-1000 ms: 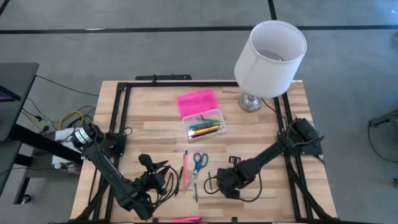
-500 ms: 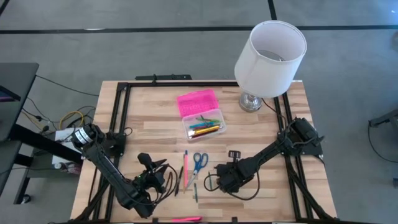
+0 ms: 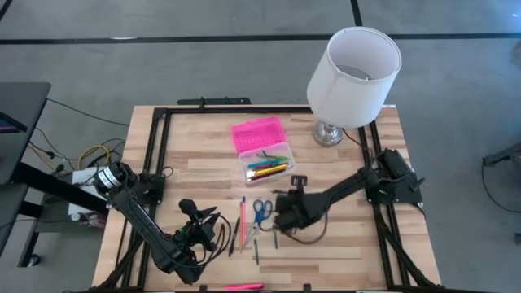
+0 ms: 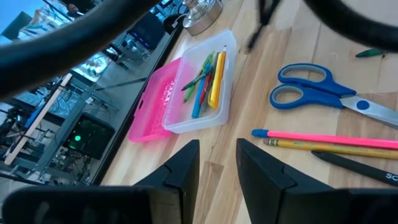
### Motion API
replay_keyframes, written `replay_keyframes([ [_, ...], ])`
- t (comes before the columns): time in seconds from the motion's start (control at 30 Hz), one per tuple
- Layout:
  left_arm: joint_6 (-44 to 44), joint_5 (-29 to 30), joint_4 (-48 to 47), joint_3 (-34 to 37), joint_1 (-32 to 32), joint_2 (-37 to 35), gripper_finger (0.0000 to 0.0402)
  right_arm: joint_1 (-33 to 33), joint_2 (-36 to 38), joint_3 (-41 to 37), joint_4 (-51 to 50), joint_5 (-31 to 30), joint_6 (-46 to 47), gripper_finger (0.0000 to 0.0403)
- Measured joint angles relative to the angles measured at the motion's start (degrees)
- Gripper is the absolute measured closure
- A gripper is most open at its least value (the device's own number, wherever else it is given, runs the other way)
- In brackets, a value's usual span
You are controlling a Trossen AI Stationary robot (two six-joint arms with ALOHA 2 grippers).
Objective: Pick & place school supplies into a supply box
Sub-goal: Put the black pen into the pink supply box, then put the green crayon into the pink supply box
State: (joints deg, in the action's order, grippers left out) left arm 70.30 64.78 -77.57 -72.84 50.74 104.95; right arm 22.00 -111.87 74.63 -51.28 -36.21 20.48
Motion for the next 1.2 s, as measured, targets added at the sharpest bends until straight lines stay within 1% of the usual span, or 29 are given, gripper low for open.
replay_keyframes([
  [0.17,0.7,-0.4,0.0,0.0,0.0,0.0,0.0302,-6.8,0.1,2.5,1.7,-6.0,-9.2,0.0395],
  [0.27,0.8,-1.6,0.0,0.0,0.0,0.0,0.0302,-11.6,0.2,3.2,5.5,-6.0,-15.4,0.0395],
  [0.33,1.0,-2.3,0.0,0.0,0.0,0.0,0.0302,-14.7,0.2,3.4,9.1,-4.4,-19.1,0.0395],
  [0.43,1.5,-3.0,0.1,0.0,0.0,0.0,0.0302,-18.6,0.2,3.4,14.5,0.3,-23.4,0.0391],
  [0.5,1.6,-3.1,0.1,0.0,0.2,0.0,0.0302,-20.8,0.2,3.5,17.3,3.6,-24.9,0.0387],
  [0.6,1.7,-3.8,0.3,0.0,0.5,0.0,0.0302,-23.1,0.2,3.5,18.3,8.4,-25.5,0.0375],
  [0.7,2.3,-4.1,0.4,0.0,0.9,0.0,0.0302,-24.3,0.2,3.5,17.6,11.8,-25.7,0.0359],
  [0.8,3.0,-4.2,0.4,0.0,1.4,0.0,0.0302,-24.5,0.2,3.5,17.2,12.8,-26.5,0.0344],
  [1.1,4.0,-4.4,1.0,0.0,1.5,0.0,0.0302,-24.0,0.3,3.5,16.3,11.8,-25.4,0.0295],
  [1.2,2.1,-6.5,3.0,0.0,1.5,0.0,0.0302,-22.6,1.5,3.6,14.3,10.2,-24.1,0.0291],
])
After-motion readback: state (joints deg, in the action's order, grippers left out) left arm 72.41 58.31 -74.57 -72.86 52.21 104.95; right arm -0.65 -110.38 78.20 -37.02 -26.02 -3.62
